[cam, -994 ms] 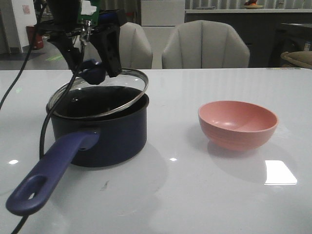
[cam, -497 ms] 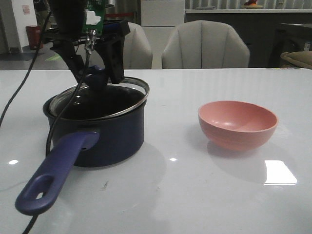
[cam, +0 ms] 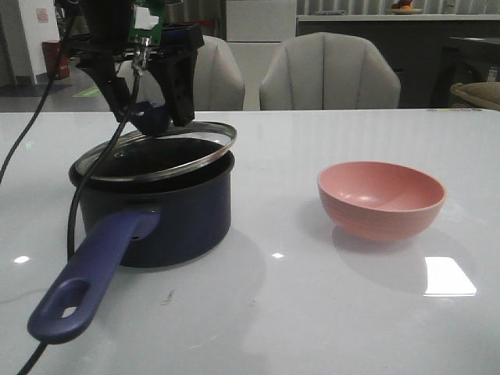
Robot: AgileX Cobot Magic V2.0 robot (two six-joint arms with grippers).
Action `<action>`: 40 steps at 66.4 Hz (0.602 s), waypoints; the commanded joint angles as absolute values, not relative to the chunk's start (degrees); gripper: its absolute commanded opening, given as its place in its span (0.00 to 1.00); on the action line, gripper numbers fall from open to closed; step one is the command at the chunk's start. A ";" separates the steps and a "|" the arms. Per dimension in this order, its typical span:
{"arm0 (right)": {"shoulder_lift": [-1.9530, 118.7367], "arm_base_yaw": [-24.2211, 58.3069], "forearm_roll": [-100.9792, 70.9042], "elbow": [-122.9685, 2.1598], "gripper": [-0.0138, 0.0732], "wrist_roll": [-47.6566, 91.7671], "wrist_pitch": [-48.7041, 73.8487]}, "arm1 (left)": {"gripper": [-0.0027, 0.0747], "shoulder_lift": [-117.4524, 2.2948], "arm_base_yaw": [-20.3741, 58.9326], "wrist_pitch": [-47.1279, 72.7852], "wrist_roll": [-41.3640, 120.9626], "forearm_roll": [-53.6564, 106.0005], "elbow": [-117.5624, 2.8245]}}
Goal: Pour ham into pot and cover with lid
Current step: 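Lower the lid onto the saucepan rim, then release the knob and raise the left gripper away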
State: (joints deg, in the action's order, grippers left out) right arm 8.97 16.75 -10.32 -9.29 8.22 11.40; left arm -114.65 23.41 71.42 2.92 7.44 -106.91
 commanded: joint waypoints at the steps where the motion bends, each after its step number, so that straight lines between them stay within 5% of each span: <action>1: 9.42 16.89 -10.25 -10.95 0.35 8.72 7.07 | 0.71 -111.47 23.92 72.78 2.69 6.95 -108.85; 27: 9.42 16.89 -10.25 -10.95 0.35 8.72 7.07 | 0.72 -111.58 25.48 72.78 2.69 2.27 -108.85; 40: 9.42 16.89 -10.25 -10.95 0.35 8.72 7.07 | 0.85 -112.08 25.48 72.78 2.69 2.27 -108.85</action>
